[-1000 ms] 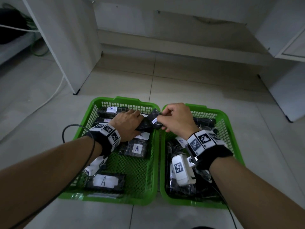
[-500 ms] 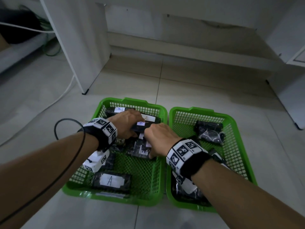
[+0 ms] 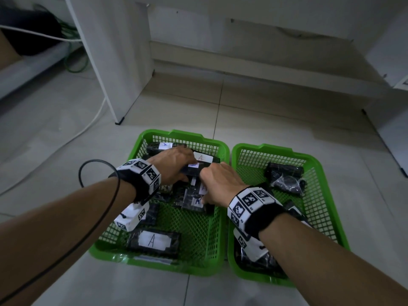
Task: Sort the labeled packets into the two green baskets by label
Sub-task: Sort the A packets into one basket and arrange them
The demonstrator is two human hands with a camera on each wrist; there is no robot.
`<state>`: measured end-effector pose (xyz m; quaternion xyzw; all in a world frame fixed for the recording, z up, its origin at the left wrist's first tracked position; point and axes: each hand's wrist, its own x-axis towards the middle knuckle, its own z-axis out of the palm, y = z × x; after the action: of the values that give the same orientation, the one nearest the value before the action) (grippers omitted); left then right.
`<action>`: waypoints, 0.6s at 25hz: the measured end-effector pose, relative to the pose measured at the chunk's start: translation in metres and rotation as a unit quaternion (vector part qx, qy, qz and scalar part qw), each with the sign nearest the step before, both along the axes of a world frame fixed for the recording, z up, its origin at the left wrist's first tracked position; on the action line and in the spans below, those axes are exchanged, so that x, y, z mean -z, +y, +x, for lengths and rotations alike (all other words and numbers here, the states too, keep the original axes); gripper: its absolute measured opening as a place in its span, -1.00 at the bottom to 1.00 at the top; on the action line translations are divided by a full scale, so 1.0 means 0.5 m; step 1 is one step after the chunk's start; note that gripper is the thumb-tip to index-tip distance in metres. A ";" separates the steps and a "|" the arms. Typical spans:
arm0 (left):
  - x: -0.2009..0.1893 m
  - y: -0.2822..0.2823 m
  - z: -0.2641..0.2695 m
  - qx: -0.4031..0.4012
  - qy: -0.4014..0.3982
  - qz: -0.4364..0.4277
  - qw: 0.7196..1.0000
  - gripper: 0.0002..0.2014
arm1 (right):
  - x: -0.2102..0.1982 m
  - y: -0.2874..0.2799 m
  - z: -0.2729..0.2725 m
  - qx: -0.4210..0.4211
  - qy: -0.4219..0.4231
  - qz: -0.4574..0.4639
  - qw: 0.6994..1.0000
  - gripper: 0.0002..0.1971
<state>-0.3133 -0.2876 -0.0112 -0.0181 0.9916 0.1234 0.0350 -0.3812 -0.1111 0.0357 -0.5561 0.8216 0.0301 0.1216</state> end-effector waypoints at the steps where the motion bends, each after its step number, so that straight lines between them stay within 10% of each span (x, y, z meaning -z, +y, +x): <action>1: -0.001 0.001 -0.001 -0.005 -0.009 -0.004 1.000 -0.48 | -0.001 0.003 0.000 -0.001 0.002 0.002 1.000 -0.72; 10: -0.039 -0.015 0.071 -0.016 0.068 -0.037 0.997 -0.65 | -0.006 -0.012 0.046 0.015 -0.027 -0.026 0.999 -0.81; 15: -0.082 -0.004 0.191 -0.061 -0.091 -0.063 0.992 -0.81 | 0.038 -0.061 0.134 0.000 -0.162 0.063 0.985 -0.84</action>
<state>-0.2177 -0.2897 0.0299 -0.0921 0.9871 0.0608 0.1162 -0.3141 -0.1414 0.0167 -0.5449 0.7876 -0.0092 0.2877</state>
